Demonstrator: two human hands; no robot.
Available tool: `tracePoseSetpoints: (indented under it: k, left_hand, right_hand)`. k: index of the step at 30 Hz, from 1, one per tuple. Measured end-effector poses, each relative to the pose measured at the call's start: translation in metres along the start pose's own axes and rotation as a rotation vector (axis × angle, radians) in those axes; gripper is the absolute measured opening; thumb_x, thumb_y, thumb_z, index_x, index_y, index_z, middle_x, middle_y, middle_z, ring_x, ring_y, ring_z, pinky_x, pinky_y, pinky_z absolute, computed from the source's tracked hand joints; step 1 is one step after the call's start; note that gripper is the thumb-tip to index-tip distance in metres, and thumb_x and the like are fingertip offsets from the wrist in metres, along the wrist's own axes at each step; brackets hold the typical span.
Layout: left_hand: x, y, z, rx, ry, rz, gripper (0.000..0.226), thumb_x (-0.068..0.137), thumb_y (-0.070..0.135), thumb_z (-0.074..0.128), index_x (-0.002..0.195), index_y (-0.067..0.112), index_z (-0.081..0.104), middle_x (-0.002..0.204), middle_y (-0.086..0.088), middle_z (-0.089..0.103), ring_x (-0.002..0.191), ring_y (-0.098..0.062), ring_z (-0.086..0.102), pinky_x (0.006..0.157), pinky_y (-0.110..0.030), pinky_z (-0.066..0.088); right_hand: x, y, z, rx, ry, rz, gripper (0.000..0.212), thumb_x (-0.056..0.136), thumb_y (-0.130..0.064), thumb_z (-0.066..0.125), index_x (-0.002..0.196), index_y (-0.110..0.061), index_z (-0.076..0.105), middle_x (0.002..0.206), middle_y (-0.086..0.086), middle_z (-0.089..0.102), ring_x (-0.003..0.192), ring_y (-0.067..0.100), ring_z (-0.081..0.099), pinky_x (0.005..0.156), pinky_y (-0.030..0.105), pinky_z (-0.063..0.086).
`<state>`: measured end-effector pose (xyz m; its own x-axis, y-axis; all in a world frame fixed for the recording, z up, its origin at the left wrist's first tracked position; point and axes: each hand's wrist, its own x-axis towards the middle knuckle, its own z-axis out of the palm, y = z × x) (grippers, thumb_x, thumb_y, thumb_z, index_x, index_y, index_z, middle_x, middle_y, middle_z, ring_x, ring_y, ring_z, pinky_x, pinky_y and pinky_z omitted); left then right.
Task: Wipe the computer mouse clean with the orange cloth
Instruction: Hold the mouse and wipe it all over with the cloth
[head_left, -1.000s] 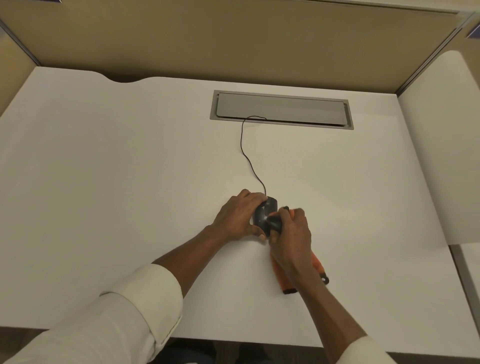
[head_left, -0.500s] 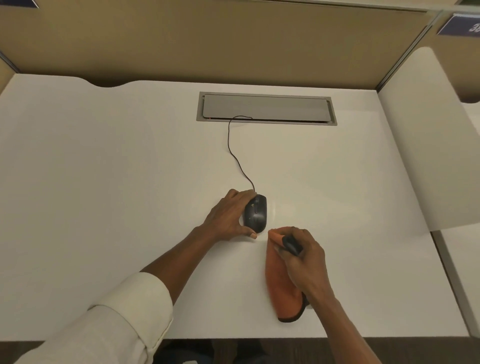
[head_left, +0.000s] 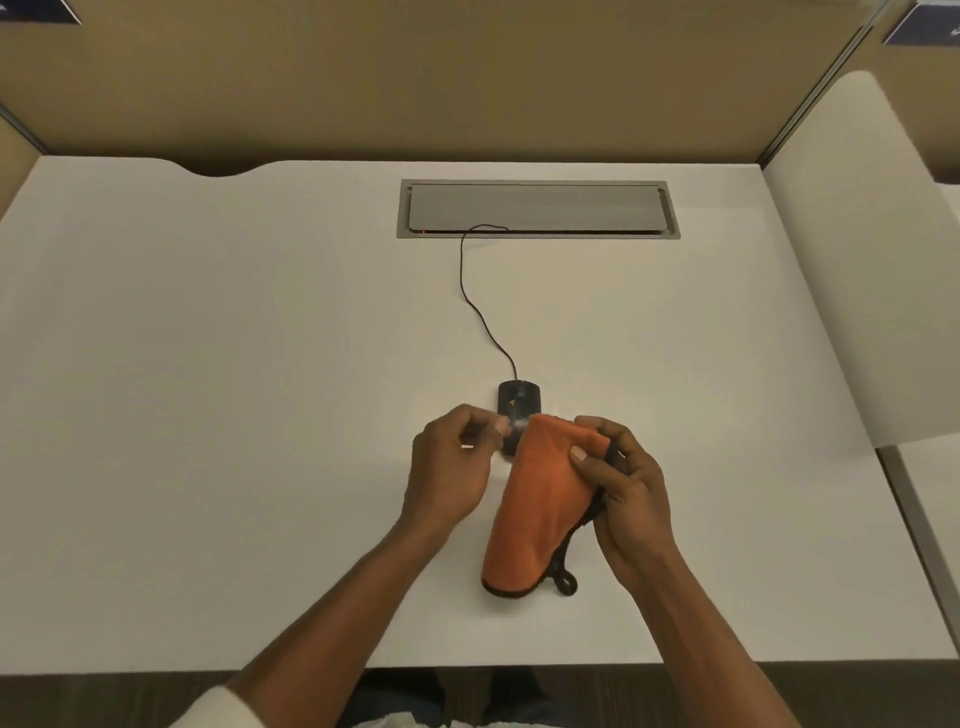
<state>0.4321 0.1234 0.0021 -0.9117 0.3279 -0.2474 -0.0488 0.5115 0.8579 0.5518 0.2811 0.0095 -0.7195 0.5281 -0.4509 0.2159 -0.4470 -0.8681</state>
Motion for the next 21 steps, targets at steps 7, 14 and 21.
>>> tracePoseSetpoints:
  k: [7,14,21]
  left_hand:
    - [-0.048,0.014,-0.024,0.031,-0.005,0.058,0.031,0.091,0.062,0.067,0.111,0.038,0.068,0.108,0.026,0.072,0.099,0.0,0.071,0.084,-0.015,0.057]
    - [-0.067,0.013,-0.029,0.004,-0.133,0.036,0.062,0.077,0.085,0.055,0.13,0.053,0.049,0.126,0.04,0.054,0.107,0.011,0.062,0.085,-0.001,0.046]
    - [-0.053,0.011,-0.039,-0.035,-0.017,-0.013,0.065,0.073,0.069,0.071,0.128,0.037,0.058,0.127,0.016,0.07,0.111,-0.012,0.069,0.094,-0.033,0.06]
  right_hand:
    - [-0.021,0.004,0.04,-0.121,0.139,-0.098,0.03,0.08,-0.024,0.089,0.105,-0.029,0.073,0.105,-0.01,0.078,0.095,0.013,0.079,0.073,0.028,0.066]
    - [-0.047,0.01,0.063,-0.12,0.052,-0.121,0.02,0.095,-0.04,0.073,0.114,-0.038,0.078,0.115,-0.011,0.079,0.11,0.009,0.074,0.084,0.02,0.06]
    - [-0.053,0.0,0.051,0.048,-0.139,-0.145,0.039,0.103,-0.003,0.057,0.131,-0.026,0.071,0.125,0.003,0.077,0.118,0.026,0.074,0.091,0.033,0.063]
